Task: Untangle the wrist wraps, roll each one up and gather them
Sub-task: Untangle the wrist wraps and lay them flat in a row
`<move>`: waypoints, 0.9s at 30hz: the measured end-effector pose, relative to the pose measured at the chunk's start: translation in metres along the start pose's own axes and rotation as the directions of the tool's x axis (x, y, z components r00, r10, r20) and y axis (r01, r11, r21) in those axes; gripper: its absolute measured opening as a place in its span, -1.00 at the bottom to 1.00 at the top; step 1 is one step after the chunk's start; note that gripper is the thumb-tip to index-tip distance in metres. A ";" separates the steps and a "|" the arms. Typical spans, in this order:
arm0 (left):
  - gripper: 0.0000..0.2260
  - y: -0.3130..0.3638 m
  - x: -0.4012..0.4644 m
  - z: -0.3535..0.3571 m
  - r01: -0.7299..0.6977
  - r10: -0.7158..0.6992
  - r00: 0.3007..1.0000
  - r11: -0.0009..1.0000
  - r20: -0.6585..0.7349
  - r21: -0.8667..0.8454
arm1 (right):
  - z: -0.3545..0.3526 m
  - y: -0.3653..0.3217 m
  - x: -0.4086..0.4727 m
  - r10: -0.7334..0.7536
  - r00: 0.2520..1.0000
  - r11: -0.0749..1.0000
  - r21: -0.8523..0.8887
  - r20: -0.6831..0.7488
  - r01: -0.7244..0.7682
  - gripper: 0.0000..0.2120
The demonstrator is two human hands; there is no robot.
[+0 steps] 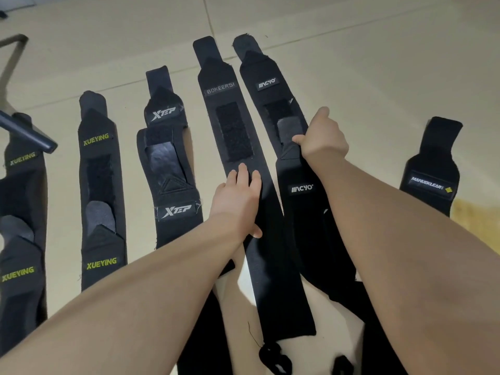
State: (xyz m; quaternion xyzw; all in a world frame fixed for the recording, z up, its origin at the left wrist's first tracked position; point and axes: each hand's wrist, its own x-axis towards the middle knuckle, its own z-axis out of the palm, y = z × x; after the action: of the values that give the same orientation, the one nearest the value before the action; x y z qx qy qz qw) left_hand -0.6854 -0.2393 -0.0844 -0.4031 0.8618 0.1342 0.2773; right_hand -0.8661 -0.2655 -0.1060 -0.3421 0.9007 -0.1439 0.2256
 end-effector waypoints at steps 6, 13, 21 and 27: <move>0.07 -0.001 0.002 -0.001 0.034 -0.033 0.999 0.999 0.039 -0.023 | 0.004 0.032 -0.024 -0.378 0.925 0.925 -0.037 -0.020 0.378 -0.74; 0.08 0.015 0.001 -0.002 0.162 -0.164 0.986 0.984 0.016 0.076 | -0.012 0.075 -0.069 -0.272 0.889 0.817 -0.399 0.370 0.416 -0.37; -0.47 0.035 -0.050 0.041 -0.276 0.208 0.887 0.954 -0.412 -0.113 | -0.062 0.092 -0.129 -0.244 0.960 0.955 0.206 0.137 0.213 -0.57; -0.47 0.069 -0.069 0.056 -0.278 0.229 0.959 0.872 -0.166 -0.403 | -0.052 0.133 -0.198 -0.224 0.813 0.894 -0.219 0.537 0.391 -0.66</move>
State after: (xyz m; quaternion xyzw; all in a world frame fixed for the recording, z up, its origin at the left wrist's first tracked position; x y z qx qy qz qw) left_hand -0.6818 -0.1267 -0.0892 -0.3439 0.8719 0.3294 0.1144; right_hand -0.8346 -0.0288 -0.0556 -0.5421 0.7542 0.0620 0.3654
